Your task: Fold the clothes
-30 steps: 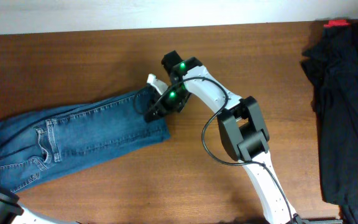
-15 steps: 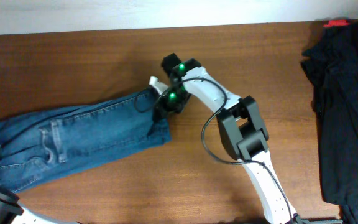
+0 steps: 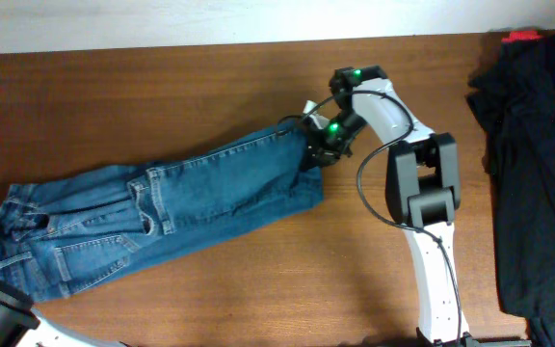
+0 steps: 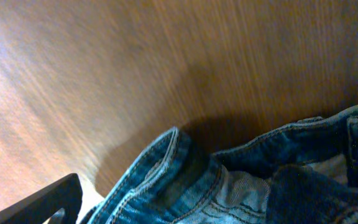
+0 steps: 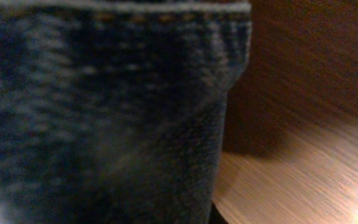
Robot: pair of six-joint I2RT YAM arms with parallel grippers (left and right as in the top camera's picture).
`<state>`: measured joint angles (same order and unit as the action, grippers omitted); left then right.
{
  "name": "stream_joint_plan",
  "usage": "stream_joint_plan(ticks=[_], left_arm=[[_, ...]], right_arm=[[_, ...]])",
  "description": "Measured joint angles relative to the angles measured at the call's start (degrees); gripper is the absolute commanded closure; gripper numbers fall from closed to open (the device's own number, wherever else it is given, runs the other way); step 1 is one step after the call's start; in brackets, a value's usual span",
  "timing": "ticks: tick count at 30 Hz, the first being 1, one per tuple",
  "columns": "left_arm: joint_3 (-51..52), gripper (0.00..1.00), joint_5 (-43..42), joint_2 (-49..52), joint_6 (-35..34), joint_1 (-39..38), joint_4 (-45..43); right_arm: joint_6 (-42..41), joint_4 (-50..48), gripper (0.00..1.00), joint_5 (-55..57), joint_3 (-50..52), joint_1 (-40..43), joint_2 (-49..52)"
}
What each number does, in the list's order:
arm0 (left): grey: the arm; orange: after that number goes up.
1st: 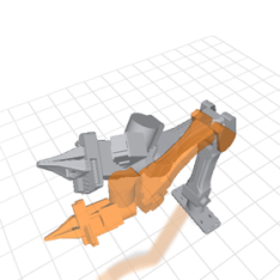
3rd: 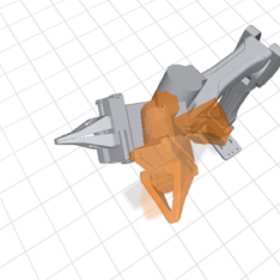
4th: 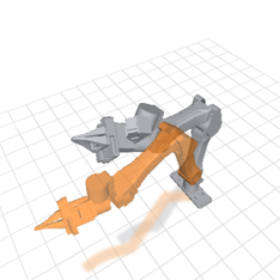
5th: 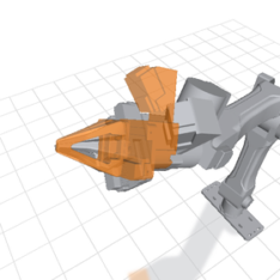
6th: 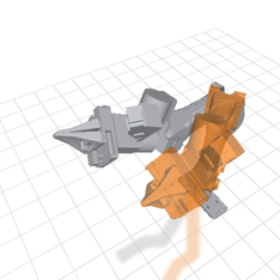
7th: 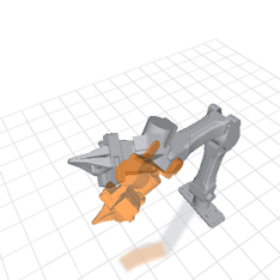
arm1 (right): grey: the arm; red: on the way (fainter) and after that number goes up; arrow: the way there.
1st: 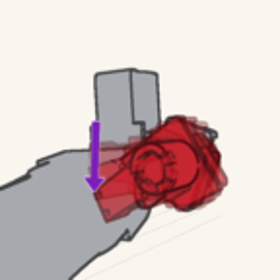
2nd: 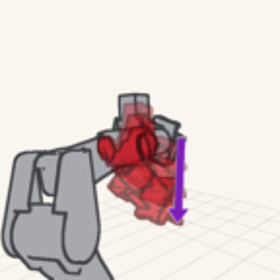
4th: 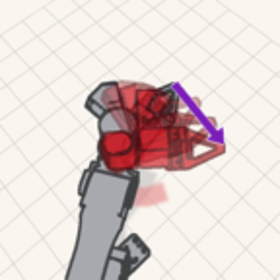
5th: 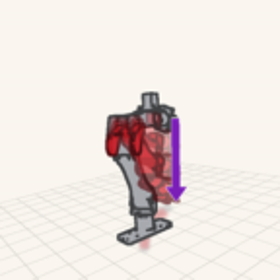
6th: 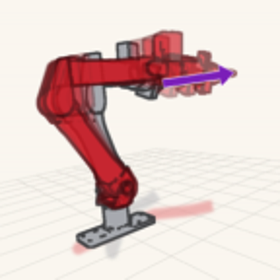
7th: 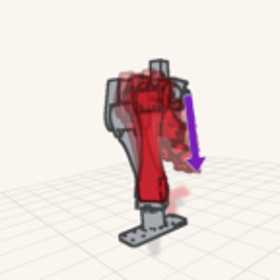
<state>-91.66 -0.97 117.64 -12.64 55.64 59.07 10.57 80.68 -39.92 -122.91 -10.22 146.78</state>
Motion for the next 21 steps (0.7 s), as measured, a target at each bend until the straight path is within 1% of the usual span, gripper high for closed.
stream_joint_plan(ticks=[5, 8, 10, 14, 15, 18, 19, 21], left_arm=[[0.72, 0.01, -2.82, 0.0, 0.87, -0.79, 0.83], [0.7, 0.01, -3.08, 0.0, 0.85, -0.79, -0.46], [0.7, 0.01, -4.98, 0.0, 1.16, -0.81, -0.48], [0.7, 0.01, -14.49, 0.0, 4.28, -0.76, -3.82], [0.7, 0.01, -18.82, 0.0, 5.42, -0.68, -4.94], [0.68, 0.01, -27.3, 0.0, 7.69, -0.22, -7.15], [-0.2, 0.01, -32.44, 0.0, 9.44, 1.09, -9.2], [-1.03, 0.01, -39.47, 0.0, 12.0, 2.8, -9.51]], right_arm=[[1.92, 2.19, 0.96, -0.02, 0.0, 3.23, 0.09], [2.34, 2.32, 0.96, 1.42, 0.0, 4.52, 0.09], [2.69, 2.54, 0.96, 1.73, 0.0, 5.29, 0.09], [2.97, 2.47, 0.96, 3.72, 0.0, 5.86, 0.09], [2.91, 2.47, 0.96, 4.11, 0.0, 6.1, 0.09], [2.91, 2.36, 0.96, 6.91, 0.0, 6.99, 0.09], [2.91, 2.51, 0.96, 8.09, 0.0, 8.33, 0.09], [2.97, 2.75, 0.96, 8.76, -0.02, 10.01, 0.09]])
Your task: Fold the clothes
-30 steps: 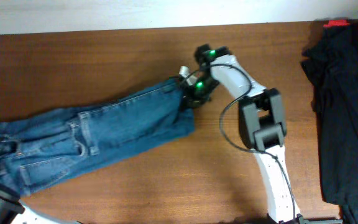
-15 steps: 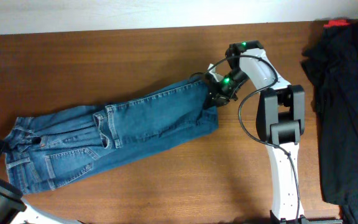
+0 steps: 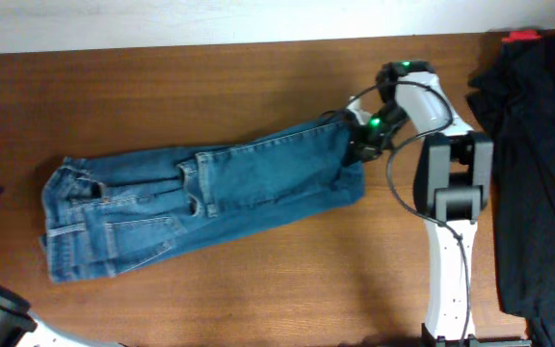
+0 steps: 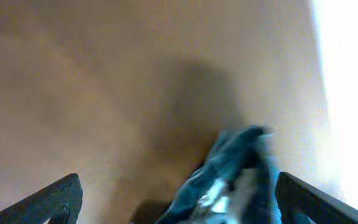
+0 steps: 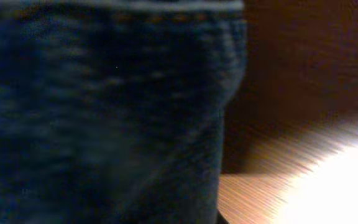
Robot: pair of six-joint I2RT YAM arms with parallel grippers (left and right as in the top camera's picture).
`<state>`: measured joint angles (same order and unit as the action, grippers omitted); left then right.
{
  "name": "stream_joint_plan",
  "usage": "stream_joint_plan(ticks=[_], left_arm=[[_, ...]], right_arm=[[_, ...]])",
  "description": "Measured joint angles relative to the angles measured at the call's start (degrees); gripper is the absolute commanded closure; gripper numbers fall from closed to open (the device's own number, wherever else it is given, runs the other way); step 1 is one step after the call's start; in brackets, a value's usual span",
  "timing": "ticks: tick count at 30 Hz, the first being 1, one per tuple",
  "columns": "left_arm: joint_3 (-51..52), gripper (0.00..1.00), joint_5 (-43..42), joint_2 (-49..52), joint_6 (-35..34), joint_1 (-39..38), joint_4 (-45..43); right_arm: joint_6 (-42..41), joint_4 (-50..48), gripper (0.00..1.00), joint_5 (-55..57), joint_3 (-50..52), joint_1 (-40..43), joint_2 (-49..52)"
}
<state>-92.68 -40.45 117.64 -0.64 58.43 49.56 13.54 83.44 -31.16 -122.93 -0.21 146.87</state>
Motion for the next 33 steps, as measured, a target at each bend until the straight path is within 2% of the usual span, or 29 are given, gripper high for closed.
stream_joint_plan(ticks=[5, 11, 18, 24, 27, 33], left_arm=[[-0.04, 0.01, -16.31, 0.0, 5.95, 0.94, 0.02], [-0.04, 0.01, -22.32, 0.0, 7.98, 0.57, 0.11], [-0.07, 0.01, -20.63, 0.0, 8.55, 0.57, 2.1], [-0.07, 0.01, -17.73, 0.0, 8.59, 0.57, 3.15], [-0.07, 0.01, -17.14, 0.0, 8.59, 0.57, 3.41], [-0.07, 0.01, -16.83, 0.0, 8.59, 0.57, 3.58]], right_arm=[[0.11, 0.31, 0.96, 0.92, -0.09, 1.88, -0.02], [0.13, 0.33, 0.96, 1.11, -0.17, 2.19, -0.02], [-0.52, 0.48, 0.96, 1.9, -0.17, 9.16, -0.15], [-2.25, 2.1, 0.96, 11.52, -2.78, 17.11, -1.22], [-3.56, 4.9, 0.96, 17.59, -7.39, 20.35, -1.29], [-4.63, 13.31, 0.96, 22.08, -20.35, 22.01, -2.45]])
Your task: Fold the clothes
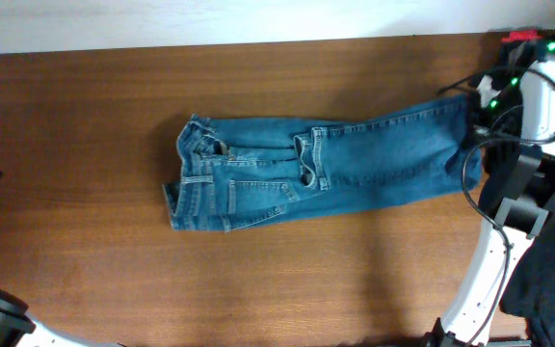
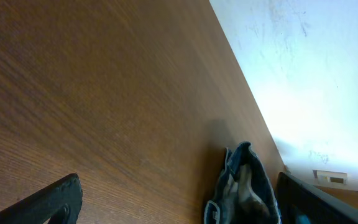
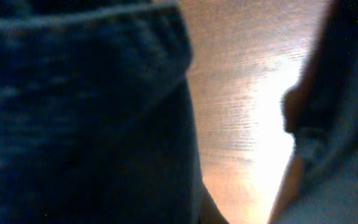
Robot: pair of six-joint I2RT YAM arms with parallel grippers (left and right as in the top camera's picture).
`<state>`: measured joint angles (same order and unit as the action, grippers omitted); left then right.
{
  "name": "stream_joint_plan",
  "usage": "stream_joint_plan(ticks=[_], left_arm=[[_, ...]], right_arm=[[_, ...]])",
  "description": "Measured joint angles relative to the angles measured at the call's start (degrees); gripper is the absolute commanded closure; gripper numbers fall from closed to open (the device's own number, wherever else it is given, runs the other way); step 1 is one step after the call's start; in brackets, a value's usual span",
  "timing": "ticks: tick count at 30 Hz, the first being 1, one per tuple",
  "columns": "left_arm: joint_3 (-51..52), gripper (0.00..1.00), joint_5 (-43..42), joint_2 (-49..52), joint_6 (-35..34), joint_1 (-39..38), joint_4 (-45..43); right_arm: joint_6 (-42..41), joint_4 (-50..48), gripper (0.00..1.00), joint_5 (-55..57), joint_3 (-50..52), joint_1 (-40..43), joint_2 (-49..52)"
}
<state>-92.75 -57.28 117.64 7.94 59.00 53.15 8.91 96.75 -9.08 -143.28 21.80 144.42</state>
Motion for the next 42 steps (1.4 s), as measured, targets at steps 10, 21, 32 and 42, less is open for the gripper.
stream_joint_plan(ticks=[10, 21, 32, 42], left_arm=[[0.0, 0.01, 3.43, 0.0, 0.0, 0.0, 0.83], [0.0, 0.01, 5.35, 0.0, 0.0, -1.09, 1.46], [0.0, 0.01, 5.75, 0.0, 0.0, -3.63, 1.44], [0.0, 0.01, 5.95, 0.0, 0.0, -3.72, 1.44]], right_arm=[[-3.04, 0.24, 0.96, -0.39, -5.77, -19.5, -11.98], [-10.23, -8.41, 0.96, 1.97, -5.75, -50.14, -12.66], [-9.84, -11.58, 0.96, 2.78, -5.6, -64.35, -8.52], [-6.71, -13.77, 0.76, 3.67, -5.42, -67.89, -0.87]])
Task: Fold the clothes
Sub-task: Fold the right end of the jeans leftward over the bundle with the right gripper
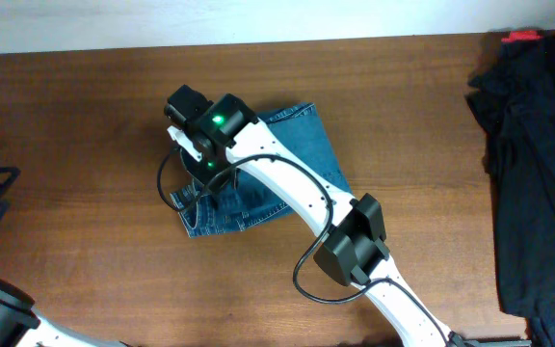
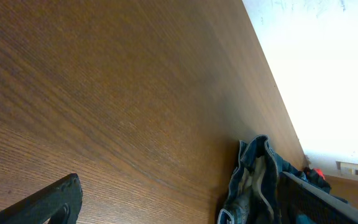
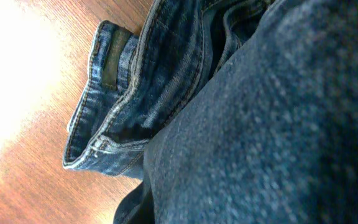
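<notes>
The blue jeans (image 1: 258,188) lie doubled over at the table's centre, leg half on top of the waist half. My right gripper (image 1: 200,152) sits over their left end, shut on the leg end; in the right wrist view denim (image 3: 272,124) fills the frame and hides the fingers, with the waistband (image 3: 107,93) below it. My left gripper rests at the far left edge, open and holding nothing. Its fingers (image 2: 51,202) frame bare wood, with the jeans (image 2: 253,180) seen far off.
A heap of dark clothes (image 1: 538,164) covers the right end of the wooden table (image 1: 94,270), a red object (image 1: 520,37) at its top. My right arm (image 1: 355,241) crosses over the jeans from the front edge.
My right gripper was at the table's right end with the jeans stretched out flat. Now it is over the waist end at centre left, and the jeans are folded in half. The left arm stayed put.
The jeans first lay at the left, my left gripper at the waistband and my right shut on the leg end. Then they sat further right, free of the left gripper. Then they reached the right end, and now the leg end lies over the waist.
</notes>
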Robot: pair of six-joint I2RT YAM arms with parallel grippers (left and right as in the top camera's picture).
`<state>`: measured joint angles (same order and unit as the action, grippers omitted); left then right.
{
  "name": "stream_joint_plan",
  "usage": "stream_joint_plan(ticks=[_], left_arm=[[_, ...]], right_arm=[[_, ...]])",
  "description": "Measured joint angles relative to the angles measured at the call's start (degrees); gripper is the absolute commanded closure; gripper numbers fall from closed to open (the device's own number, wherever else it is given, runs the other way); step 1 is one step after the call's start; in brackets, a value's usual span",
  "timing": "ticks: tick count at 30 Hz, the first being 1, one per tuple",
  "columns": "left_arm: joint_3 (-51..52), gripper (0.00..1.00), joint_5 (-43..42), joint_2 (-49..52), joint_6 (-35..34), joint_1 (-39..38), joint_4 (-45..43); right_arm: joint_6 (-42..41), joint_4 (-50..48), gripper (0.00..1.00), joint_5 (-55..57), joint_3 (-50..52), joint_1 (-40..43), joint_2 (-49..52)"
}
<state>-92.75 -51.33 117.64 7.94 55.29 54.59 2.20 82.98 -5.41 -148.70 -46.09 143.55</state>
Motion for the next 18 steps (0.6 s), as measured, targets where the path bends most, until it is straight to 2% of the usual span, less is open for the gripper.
stream_joint_plan(ticks=[2, 6, 11, 16, 18], left_arm=[[0.0, 0.01, 0.0, 0.0, 0.0, 0.0, 0.0], [0.0, 0.01, 0.0, 0.0, 0.0, 0.0, 0.0], [0.0, 0.01, 0.02, 0.0, 0.0, 0.0, 0.0], [0.0, 0.01, 0.02, 0.0, 0.0, 0.0, 0.0], [0.0, 0.01, 0.0, 0.0, 0.0, 0.0, 0.04]], right_arm=[[0.28, -0.72, 0.68, 0.0, 0.0, -0.02, 0.07], [3.87, -2.23, 0.61, -4.07, 0.0, -0.2, 0.09], [11.34, -2.23, 0.57, -15.26, 0.0, -0.26, 0.09], [12.79, -1.09, 0.54, -14.01, -0.98, 0.07, 0.09], [12.07, -0.22, 0.54, -11.41, -4.26, 1.03, 0.04]])
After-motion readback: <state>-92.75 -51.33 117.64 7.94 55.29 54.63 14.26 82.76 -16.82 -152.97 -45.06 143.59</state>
